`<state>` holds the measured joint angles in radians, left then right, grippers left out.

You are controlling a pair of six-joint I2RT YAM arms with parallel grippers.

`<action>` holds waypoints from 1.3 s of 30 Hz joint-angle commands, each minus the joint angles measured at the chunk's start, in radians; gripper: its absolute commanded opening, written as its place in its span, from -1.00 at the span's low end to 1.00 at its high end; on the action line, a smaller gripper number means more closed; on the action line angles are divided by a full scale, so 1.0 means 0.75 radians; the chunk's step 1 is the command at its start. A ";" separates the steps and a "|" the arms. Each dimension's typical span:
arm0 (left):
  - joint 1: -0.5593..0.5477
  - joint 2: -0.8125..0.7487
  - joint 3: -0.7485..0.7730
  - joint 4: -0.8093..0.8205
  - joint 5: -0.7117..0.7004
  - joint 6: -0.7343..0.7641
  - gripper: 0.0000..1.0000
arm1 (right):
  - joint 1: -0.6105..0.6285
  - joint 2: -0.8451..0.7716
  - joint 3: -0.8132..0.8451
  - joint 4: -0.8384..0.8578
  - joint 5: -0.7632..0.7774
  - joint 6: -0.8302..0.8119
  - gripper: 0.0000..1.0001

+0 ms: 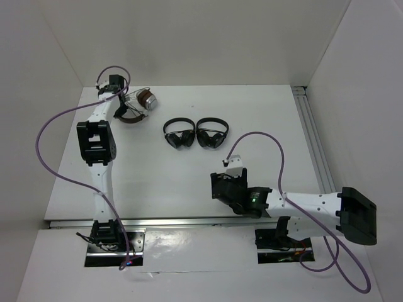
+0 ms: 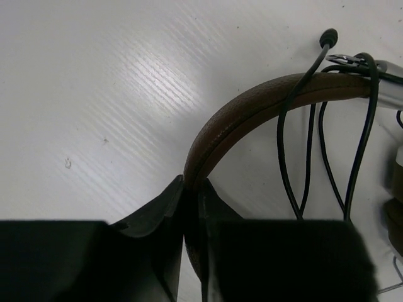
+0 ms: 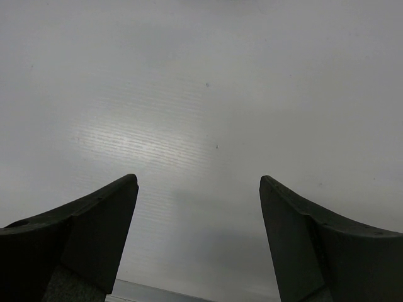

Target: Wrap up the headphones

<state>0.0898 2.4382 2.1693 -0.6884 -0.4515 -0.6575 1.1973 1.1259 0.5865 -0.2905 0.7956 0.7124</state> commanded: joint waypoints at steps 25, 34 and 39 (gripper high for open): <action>0.146 -0.685 -0.294 -0.207 0.144 -0.177 1.00 | 0.007 -0.243 0.310 -0.259 0.003 -0.113 1.00; -0.074 -1.879 -1.382 0.040 0.538 -0.001 1.00 | 0.044 -0.266 0.815 -0.770 0.060 -0.148 1.00; -0.144 -2.571 -1.724 -0.025 0.645 0.028 1.00 | 0.056 -0.562 0.732 -0.811 -0.099 -0.136 1.00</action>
<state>-0.0067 0.6365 0.9653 -0.6968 -0.0475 -0.6743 1.2327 0.8295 1.1519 -0.7902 0.7765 0.6174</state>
